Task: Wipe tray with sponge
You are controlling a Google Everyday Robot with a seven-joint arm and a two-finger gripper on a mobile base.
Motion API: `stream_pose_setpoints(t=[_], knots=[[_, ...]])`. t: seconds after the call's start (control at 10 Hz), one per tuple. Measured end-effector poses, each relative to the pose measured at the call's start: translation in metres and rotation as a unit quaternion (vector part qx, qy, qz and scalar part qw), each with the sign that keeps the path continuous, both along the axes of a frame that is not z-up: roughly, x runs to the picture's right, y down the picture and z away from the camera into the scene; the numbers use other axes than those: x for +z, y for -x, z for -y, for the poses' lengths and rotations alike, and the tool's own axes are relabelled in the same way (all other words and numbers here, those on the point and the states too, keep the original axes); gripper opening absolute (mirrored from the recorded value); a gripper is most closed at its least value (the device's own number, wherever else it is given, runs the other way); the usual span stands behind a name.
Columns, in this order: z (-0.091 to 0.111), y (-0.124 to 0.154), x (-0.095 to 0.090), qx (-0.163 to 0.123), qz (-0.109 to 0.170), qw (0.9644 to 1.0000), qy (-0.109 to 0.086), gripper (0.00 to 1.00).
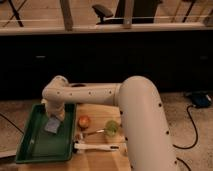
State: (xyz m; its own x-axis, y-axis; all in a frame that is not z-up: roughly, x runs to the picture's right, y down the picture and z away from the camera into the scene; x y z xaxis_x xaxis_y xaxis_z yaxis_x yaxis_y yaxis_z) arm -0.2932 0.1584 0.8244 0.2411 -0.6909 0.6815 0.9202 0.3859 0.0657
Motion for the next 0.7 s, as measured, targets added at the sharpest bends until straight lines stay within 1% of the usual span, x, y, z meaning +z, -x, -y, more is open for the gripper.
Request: stream_pose_setpoints(t=[0.2, 0.3, 0.4, 0.5, 0.7], knots=[[-0.001, -0.005, 0.009, 0.001, -0.013, 0.9999, 0.004, 0.00], [0.000, -0.007, 0.017, 0.000, -0.020, 0.9998, 0.001, 0.00], [0.003, -0.006, 0.020, -0.002, -0.020, 0.9998, -0.003, 0.00], [0.005, -0.003, 0.023, -0.009, -0.014, 0.9998, -0.006, 0.00], [0.007, 0.024, 0.027, -0.041, 0.016, 0.9990, -0.009, 0.00]])
